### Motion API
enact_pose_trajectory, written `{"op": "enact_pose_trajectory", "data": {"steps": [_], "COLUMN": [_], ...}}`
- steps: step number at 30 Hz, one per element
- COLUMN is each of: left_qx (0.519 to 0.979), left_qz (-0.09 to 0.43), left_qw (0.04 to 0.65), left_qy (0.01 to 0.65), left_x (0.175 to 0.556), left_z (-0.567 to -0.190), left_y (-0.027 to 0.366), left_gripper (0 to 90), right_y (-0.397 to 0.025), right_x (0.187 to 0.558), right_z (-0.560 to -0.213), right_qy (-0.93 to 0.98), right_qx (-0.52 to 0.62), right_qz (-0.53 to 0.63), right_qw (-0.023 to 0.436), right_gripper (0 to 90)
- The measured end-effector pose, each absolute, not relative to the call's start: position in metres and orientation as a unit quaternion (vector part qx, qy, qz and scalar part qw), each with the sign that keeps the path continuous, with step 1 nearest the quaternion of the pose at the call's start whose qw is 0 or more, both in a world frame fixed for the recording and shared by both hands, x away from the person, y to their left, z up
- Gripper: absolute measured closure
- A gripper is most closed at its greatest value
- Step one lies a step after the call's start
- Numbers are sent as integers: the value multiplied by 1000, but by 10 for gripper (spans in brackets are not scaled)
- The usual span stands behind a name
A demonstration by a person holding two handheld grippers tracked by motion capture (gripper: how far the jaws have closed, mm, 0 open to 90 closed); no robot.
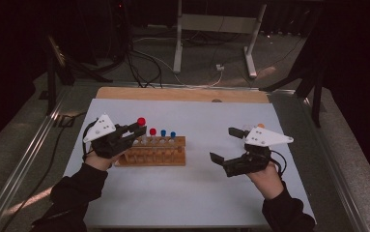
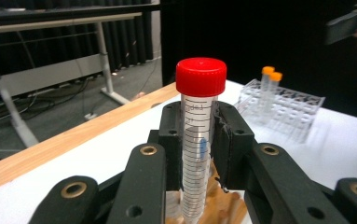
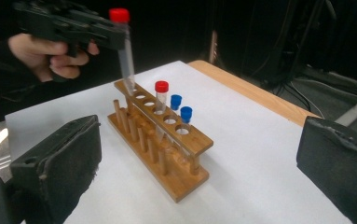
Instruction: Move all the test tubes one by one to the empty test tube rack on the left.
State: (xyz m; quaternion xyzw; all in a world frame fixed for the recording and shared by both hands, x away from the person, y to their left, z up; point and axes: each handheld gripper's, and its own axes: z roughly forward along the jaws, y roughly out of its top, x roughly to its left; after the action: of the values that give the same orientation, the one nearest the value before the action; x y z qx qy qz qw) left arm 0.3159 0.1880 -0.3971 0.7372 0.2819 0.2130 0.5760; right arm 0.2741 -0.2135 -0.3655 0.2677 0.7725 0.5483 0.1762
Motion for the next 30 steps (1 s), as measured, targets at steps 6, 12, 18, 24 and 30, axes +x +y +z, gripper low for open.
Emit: {"op": "enact_pose_trajectory", "data": {"steps": [6, 12, 18, 24, 30], "left_qx": [728, 724, 717, 718, 718], "left_qz": [216, 222, 219, 216, 213], "left_qw": [576, 569, 569, 567, 564], "left_qy": [304, 321, 337, 342, 348], "left_x": [327, 336, 339, 338, 338], "left_z": [-409, -425, -437, -447, -457], "left_y": [192, 193, 193, 191, 189], "left_gripper": [759, 760, 760, 759, 759], "right_y": [-216, -217, -218, -219, -220], "right_x": [272, 271, 270, 270, 270], "right_z": [-374, -383, -385, -385, -384], "right_qy": [767, 768, 769, 769, 769], "right_qx": [265, 267, 269, 269, 270], "right_qz": [557, 558, 555, 554, 554], "right_qw": [175, 169, 168, 171, 169], "right_gripper": [0, 0, 0, 0, 0]}}
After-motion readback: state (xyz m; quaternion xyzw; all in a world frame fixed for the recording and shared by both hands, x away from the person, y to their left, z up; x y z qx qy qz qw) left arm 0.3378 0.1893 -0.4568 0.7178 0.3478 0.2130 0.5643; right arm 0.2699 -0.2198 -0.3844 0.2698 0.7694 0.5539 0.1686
